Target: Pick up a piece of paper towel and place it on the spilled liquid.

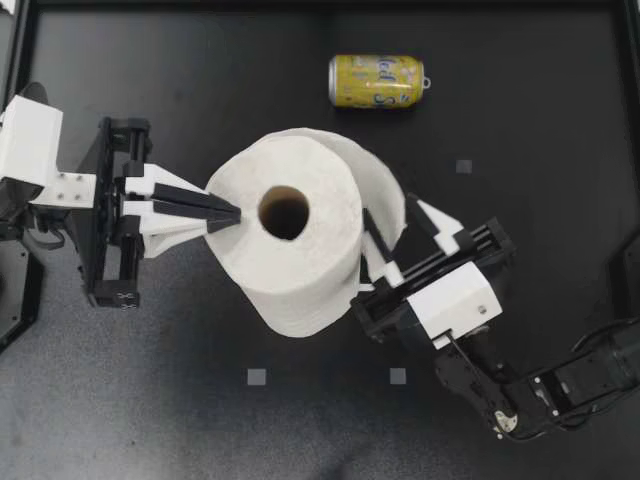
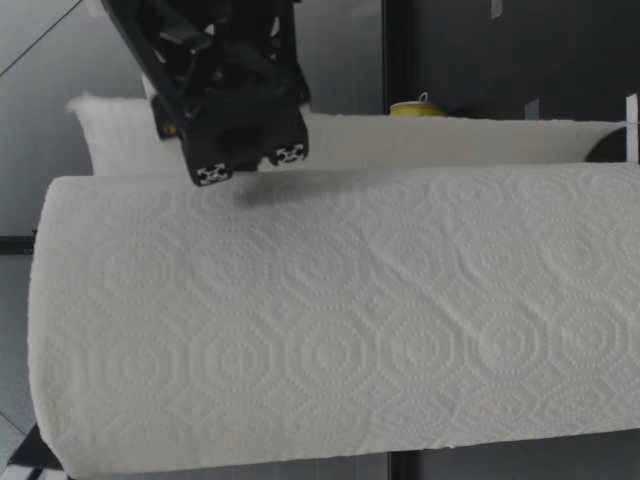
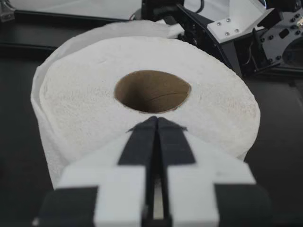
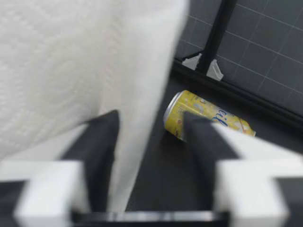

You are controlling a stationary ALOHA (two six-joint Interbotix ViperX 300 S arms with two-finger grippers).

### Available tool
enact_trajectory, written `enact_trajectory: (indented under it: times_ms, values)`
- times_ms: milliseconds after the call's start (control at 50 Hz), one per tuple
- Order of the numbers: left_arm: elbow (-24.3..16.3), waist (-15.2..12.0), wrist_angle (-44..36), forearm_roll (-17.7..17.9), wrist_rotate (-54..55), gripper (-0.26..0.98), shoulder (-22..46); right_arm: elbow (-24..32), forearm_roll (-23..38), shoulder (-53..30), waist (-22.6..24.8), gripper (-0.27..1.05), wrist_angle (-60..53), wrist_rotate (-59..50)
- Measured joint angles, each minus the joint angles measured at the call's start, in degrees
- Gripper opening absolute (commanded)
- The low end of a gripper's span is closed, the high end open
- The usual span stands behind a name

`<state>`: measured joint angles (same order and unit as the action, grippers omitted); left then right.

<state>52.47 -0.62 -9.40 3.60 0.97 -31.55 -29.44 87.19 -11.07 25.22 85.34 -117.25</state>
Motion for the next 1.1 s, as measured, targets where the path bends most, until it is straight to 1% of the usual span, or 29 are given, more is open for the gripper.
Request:
enact_trajectory:
  times_ms: [20, 60, 160, 200, 260, 460, 800, 940, 1100]
  values:
    - [0.1, 0.0, 0.0, 0.0, 0.0, 0.01, 0.0, 0.0, 0.0, 0.1, 0.0, 0.27, 0.0, 0.0]
    - [0.1, -0.1, 0.0, 0.0, 0.0, 0.01, 0.1, -0.2, 0.0, 0.3, 0.0, 0.17, -0.1, 0.0]
    - [0.0, 0.0, 0.0, 0.0, 0.0, 0.01, 0.4, -0.4, -0.1, 1.0, 0.0, -0.02, -0.1, 0.0]
    - [0.0, 0.0, 0.0, 0.0, 0.1, 0.01, 0.4, -0.6, -0.2, 1.3, 0.0, -0.08, -0.1, 0.1]
    - [0.0, 0.0, 0.0, 0.2, 0.1, 0.01, 0.4, -1.0, -0.3, 1.6, 0.1, -0.12, -0.1, 0.1]
    - [-0.1, 0.0, 0.4, 0.4, 0.2, 0.01, 0.4, -2.3, -0.9, 2.5, 0.4, -0.13, -0.1, 0.2]
    - [0.5, 0.0, 0.6, 2.2, 0.2, 0.01, 0.4, -4.7, -5.0, 3.6, 1.8, -0.13, -0.1, -0.3]
    - [0.8, 0.0, 0.6, 2.8, 0.2, 0.01, 0.4, -6.2, -9.1, 3.6, 2.3, -0.13, 1.1, -0.4]
    - [1.1, -0.2, 0.7, 3.3, 0.2, 0.01, 0.4, -10.3, -13.8, 4.2, 2.5, -0.13, 2.6, -1.8]
